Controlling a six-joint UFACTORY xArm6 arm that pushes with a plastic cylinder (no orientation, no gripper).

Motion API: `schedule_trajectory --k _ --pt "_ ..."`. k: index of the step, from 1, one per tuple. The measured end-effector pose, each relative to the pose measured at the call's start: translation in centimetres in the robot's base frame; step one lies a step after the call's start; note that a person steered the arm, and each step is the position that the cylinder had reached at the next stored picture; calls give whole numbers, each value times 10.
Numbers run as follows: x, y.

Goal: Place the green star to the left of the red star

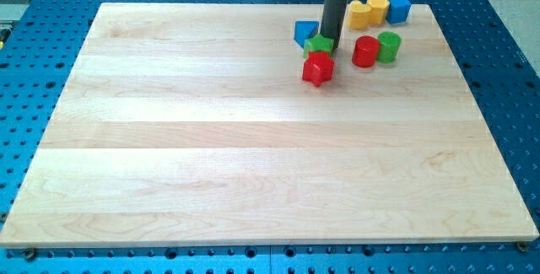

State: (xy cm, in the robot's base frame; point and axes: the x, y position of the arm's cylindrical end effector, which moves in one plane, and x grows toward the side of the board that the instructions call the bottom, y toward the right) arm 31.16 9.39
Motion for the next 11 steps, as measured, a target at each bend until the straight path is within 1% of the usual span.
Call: schedule_trajectory --k 1,2,3,4,5,6,7,8,9,10,11 --pt "29 13" --pt "31 4" --pt "40 -83" --pt "51 -144" --pt "39 -81" --pt "39 1" --pt "63 -4" --pt "79 -54" --pt "84 -109" --pt "81 -133" --pt "57 -115"
